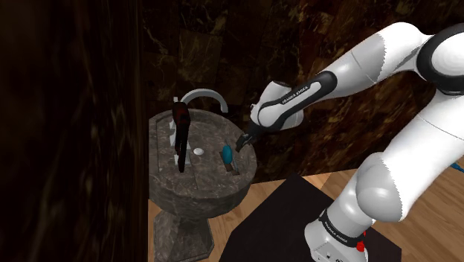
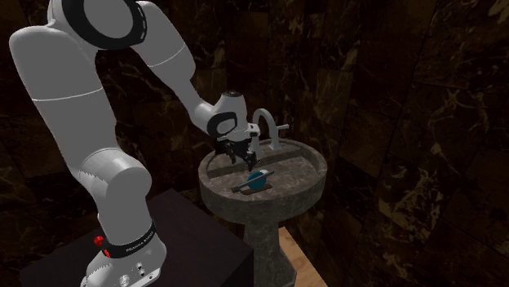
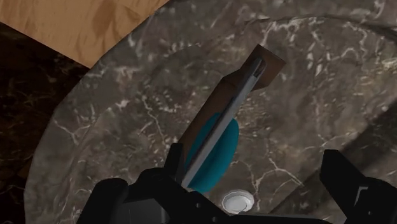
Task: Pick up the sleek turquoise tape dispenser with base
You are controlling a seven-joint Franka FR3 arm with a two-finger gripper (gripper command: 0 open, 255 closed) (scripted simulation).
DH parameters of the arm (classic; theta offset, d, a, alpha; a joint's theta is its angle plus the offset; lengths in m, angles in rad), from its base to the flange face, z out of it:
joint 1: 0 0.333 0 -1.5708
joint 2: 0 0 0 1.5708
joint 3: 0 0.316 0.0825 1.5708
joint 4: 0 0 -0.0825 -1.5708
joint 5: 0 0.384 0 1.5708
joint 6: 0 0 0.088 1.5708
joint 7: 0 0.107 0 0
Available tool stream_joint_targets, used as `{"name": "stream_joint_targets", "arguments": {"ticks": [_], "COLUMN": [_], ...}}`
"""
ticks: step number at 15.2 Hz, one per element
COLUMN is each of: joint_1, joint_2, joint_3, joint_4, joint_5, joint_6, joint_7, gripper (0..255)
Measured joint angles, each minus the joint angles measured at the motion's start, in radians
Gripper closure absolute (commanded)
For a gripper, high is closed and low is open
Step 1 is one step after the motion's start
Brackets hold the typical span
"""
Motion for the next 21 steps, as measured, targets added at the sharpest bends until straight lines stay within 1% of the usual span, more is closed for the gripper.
{"name": "stream_joint_targets", "arguments": {"ticks": [3,5,10,14,15,21], "joint_1": [0.010,-0.004,-0.051,-0.090,-0.093,-0.096], "joint_2": [0.132,0.222,0.332,0.397,0.402,0.406], "joint_3": [0.010,0.035,0.096,0.140,0.145,0.150], "joint_4": [0.041,0.076,0.111,0.130,0.131,0.132], "joint_5": [0.081,0.148,0.227,0.261,0.264,0.266], "joint_6": [0.102,0.164,0.246,0.294,0.298,0.303], "joint_7": [-0.065,-0.123,-0.196,-0.231,-0.234,-0.236], "gripper": [0,0,0,0,255,255]}}
